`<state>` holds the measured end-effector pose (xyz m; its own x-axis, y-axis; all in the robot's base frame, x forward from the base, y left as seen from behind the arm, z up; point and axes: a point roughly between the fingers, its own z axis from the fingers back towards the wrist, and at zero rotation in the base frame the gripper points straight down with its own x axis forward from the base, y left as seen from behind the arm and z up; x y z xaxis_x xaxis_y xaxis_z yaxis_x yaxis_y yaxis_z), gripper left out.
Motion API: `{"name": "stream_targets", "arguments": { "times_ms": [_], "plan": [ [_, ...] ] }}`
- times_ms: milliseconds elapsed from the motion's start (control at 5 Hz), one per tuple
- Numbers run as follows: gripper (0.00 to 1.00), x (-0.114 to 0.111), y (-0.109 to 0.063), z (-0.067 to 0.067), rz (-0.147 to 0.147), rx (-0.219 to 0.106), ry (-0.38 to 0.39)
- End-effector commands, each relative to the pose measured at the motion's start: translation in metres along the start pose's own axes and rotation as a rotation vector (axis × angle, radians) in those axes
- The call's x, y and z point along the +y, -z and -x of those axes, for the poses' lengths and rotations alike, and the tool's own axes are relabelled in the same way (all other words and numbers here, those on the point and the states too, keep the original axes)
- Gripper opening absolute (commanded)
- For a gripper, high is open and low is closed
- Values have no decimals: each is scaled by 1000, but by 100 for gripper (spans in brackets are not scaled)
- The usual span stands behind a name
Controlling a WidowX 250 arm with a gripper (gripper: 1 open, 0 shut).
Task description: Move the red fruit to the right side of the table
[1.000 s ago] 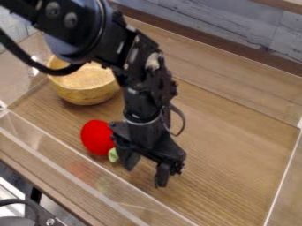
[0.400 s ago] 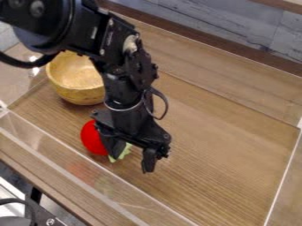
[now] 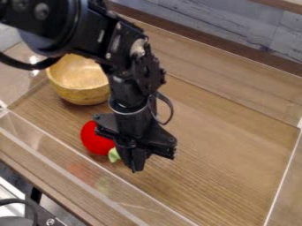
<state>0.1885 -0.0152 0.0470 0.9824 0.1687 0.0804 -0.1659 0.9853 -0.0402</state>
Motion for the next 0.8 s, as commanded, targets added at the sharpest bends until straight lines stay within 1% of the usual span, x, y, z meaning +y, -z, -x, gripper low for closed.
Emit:
{"name": "stream_targets", "arguments": {
  "times_ms": [0, 200, 400, 600],
  "plan": [
    [0, -9, -31, -10, -9, -52, -18],
    [0, -21, -43, -12, -4, -72, 24],
    [0, -30, -52, -11, -5, -84, 61],
    [0, -33, -61, -16, -8, -91, 79]
  ]
}}
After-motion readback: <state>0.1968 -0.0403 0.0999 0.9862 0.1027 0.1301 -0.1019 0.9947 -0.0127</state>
